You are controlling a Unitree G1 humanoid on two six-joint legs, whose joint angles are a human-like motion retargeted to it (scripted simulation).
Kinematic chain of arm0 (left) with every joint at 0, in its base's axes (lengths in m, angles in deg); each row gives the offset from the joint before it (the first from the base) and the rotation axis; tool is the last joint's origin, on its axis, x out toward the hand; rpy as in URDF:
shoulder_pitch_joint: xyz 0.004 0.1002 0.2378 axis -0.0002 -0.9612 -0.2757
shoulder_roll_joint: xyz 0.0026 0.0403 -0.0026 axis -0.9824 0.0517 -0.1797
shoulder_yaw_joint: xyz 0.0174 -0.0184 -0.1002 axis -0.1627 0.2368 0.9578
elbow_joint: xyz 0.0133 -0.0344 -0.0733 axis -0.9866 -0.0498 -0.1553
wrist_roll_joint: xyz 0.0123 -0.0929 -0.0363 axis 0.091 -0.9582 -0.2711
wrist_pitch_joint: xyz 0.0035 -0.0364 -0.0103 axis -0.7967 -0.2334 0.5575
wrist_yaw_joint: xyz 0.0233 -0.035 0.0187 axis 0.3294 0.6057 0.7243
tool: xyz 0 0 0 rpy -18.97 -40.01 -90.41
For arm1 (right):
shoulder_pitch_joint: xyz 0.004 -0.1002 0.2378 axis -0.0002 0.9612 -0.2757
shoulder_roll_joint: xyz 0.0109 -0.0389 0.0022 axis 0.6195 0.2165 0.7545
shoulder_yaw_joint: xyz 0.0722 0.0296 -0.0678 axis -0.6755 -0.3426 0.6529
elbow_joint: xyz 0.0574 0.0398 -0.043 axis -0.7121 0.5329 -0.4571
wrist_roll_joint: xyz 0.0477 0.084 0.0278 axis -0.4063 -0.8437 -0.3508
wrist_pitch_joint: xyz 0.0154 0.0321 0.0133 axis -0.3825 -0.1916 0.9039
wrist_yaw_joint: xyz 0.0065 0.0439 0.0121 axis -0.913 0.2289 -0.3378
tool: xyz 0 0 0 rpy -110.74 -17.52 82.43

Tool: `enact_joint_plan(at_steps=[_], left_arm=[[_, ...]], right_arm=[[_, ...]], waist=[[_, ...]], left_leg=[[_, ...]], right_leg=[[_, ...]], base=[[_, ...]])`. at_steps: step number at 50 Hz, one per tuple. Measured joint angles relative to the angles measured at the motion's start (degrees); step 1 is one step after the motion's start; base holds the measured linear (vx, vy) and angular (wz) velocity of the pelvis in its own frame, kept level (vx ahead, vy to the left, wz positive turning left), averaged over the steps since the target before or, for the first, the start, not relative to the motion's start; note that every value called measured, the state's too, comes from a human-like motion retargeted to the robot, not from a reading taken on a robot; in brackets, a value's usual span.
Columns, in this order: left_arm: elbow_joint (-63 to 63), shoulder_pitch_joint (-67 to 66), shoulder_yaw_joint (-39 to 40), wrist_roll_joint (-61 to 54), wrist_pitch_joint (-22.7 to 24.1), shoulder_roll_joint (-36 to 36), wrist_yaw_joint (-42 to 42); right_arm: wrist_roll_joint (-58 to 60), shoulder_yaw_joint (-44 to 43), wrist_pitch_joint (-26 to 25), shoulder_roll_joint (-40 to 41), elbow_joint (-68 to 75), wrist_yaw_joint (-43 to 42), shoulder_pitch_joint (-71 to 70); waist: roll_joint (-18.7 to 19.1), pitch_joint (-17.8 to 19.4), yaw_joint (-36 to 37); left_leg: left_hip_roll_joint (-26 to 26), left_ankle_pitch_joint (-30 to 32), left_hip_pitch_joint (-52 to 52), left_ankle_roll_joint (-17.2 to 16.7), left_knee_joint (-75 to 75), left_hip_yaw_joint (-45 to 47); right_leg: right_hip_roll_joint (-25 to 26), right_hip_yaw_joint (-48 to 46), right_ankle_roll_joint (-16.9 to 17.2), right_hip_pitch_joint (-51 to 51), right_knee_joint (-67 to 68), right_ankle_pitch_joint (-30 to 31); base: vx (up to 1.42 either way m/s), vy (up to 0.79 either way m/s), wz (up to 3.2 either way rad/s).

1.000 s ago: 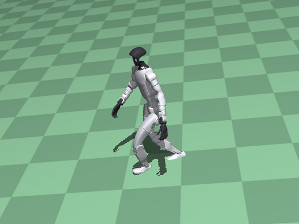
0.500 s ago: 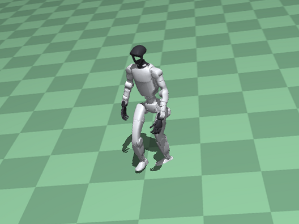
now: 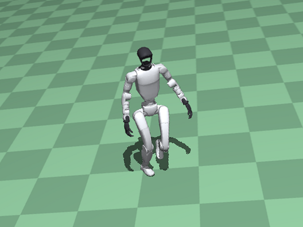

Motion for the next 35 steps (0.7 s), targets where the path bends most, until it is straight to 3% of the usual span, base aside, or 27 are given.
enact_joint_plan(at_steps=[3,7,15,17,20,22,24,26,28,30,35], left_arm=[[1.51,-1.26,3.55,-0.45,-0.01,-3.22,3.34],[3.09,-3.40,9.33,-2.77,-0.29,-5.03,8.23],[0.87,-8.06,19.16,-9.59,-1.79,-1.66,14.86],[-0.87,-10.05,20.79,-11.15,-2.48,-0.37,15.66],[-4.02,-13.19,23.59,-13.97,-3.80,1.48,16.83],[-6.21,-15.62,24.96,-15.88,-4.82,2.27,17.43],[-7.58,-17.71,25.67,-17.15,-5.72,3.15,17.69],[-7.55,-19.05,25.49,-17.91,-6.47,3.74,17.55],[-6.20,-19.34,23.55,-17.27,-6.95,4.03,17.13],[-4.10,-18.64,19.80,-15.26,-7.19,4.22,16.89],[4.74,-13.78,10.62,-11.37,-6.47,6.16,19.11]], right_arm=[[0.03,1.03,0.55,0.24,-2.64,-1.40,-1.20],[-0.44,1.59,1.38,0.23,-8.47,-3.92,-3.39],[-0.14,2.08,3.34,-1.88,-19.89,-8.11,-12.06],[-0.43,1.55,3.98,-2.10,-21.99,-9.58,-13.67],[-1.45,0.50,4.45,-2.08,-24.86,-12.49,-15.25],[-2.40,-0.24,4.11,-1.10,-26.27,-14.29,-14.53],[-3.14,-1.33,3.57,0.11,-26.60,-14.53,-13.20],[-4.06,-2.35,2.91,1.30,-26.02,-13.69,-12.00],[-4.73,-3.04,2.16,2.31,-24.10,-12.65,-10.97],[-3.96,-3.02,0.97,3.18,-20.75,-12.07,-9.85],[4.88,-1.50,-1.84,2.91,-8.59,-12.23,-7.81]], waist=[[-2.64,-0.21,2.44],[-5.65,1.35,4.58],[-9.51,0.21,6.04],[-9.88,-0.80,6.50],[-10.78,-2.36,6.53],[-12.22,-2.47,5.41],[-13.60,-2.02,3.40],[-14.44,-0.85,1.01],[-14.04,1.06,-1.76],[-12.21,3.54,-5.05],[-3.90,12.50,-14.39]], left_leg=[[7.67,-3.60,-9.75,5.03,1.36,5.12],[16.10,-7.59,-14.95,9.18,-10.20,9.63],[28.59,-10.71,-16.34,11.02,-43.07,21.65],[32.05,-10.06,-17.17,11.07,-42.33,24.54],[34.71,-6.63,-16.48,12.27,-38.11,28.11],[33.00,-4.05,-14.14,13.76,-34.09,29.53],[29.22,-2.13,-11.51,15.41,-31.08,29.62],[24.54,-1.50,-8.72,16.84,-29.63,27.80],[19.22,-1.50,-6.08,17.53,-29.09,24.07],[14.74,-2.09,-3.30,17.32,-29.04,19.26],[7.41,-3.78,10.46,12.49,-35.12,4.42]], right_leg=[[-4.09,-3.41,-0.03,2.68,-0.29,-2.08],[-8.66,-8.13,0.32,9.66,-2.82,-4.32],[-13.23,-18.54,1.87,18.99,-6.20,-6.21],[-13.95,-21.73,2.43,19.88,-3.22,-5.26],[-14.98,-23.13,4.18,21.90,1.19,0.97],[-14.97,-19.86,7.77,22.86,6.35,10.15],[-14.85,-16.83,11.01,21.44,16.09,26.87],[-13.30,-15.01,11.98,17.35,28.81,43.82],[-10.62,-13.91,11.92,10.78,43.55,51.50],[-7.33,-13.44,11.16,1.49,59.29,48.56],[-7.50,-14.08,2.87,-28.75,82.08,29.42]], base=[[0.45,0.02,1.78],[0.49,0.07,1.41],[0.48,0.20,0.98],[0.51,0.30,0.64],[0.62,0.33,0.94],[0.68,0.32,1.73],[0.69,0.19,2.27],[0.72,0.02,2.57],[0.75,-0.04,2.81],[0.71,-0.06,2.97],[0.52,-0.11,3.16]])
